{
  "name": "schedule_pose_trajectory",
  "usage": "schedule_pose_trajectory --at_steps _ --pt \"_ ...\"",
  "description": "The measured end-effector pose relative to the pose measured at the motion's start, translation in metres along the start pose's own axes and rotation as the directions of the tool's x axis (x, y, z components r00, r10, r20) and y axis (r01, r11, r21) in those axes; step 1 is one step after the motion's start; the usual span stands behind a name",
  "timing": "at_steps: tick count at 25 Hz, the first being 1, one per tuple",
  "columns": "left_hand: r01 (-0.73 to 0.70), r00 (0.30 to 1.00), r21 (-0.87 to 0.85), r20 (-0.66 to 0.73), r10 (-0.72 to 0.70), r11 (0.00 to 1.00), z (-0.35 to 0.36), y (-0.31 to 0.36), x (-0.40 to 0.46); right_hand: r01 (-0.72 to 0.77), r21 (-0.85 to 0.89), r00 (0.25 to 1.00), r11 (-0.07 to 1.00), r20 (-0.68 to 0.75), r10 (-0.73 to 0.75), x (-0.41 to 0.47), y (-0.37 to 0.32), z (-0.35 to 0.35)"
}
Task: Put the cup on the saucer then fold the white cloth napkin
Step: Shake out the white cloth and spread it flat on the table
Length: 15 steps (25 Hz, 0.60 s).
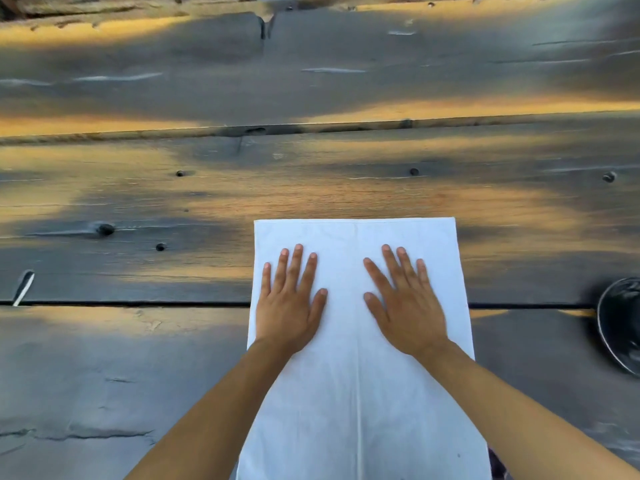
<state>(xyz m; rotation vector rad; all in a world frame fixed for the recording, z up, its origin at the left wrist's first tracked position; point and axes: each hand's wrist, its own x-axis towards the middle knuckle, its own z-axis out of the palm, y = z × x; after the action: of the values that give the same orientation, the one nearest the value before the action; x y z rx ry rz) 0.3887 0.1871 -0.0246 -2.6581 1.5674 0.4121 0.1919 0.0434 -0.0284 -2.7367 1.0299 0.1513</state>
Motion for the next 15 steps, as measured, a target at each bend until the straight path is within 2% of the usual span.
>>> schedule_pose_trajectory --at_steps 5,8,10,12,13,15 --pt "0.051 0.998 -0.016 -0.027 -0.051 0.999 -0.004 -0.020 0.000 -0.164 -0.007 0.986 0.986 0.007 0.164 -0.015 0.060 -0.011" --pt "0.037 0.996 -0.091 -0.079 -0.044 0.995 -0.008 -0.021 0.001 -0.168 0.120 0.985 0.978 -0.013 0.171 -0.012 0.057 -0.015" --pt "-0.024 0.983 -0.192 -0.181 -0.011 0.981 -0.018 -0.030 0.007 -0.182 0.229 0.971 0.956 -0.109 0.211 -0.006 0.059 -0.025" --pt "-0.070 0.951 -0.215 -0.309 0.000 0.974 -0.030 -0.043 0.024 -0.200 0.239 0.934 0.950 -0.246 0.258 0.009 0.068 -0.036" --pt "-0.047 0.942 -0.211 -0.334 -0.027 0.976 -0.038 -0.049 0.036 -0.219 0.236 0.919 0.947 -0.276 0.281 0.018 0.072 -0.041" --pt "0.039 0.953 -0.198 -0.286 -0.096 0.979 -0.053 -0.060 0.061 -0.261 0.239 0.915 0.935 -0.246 0.319 0.039 0.081 -0.052"
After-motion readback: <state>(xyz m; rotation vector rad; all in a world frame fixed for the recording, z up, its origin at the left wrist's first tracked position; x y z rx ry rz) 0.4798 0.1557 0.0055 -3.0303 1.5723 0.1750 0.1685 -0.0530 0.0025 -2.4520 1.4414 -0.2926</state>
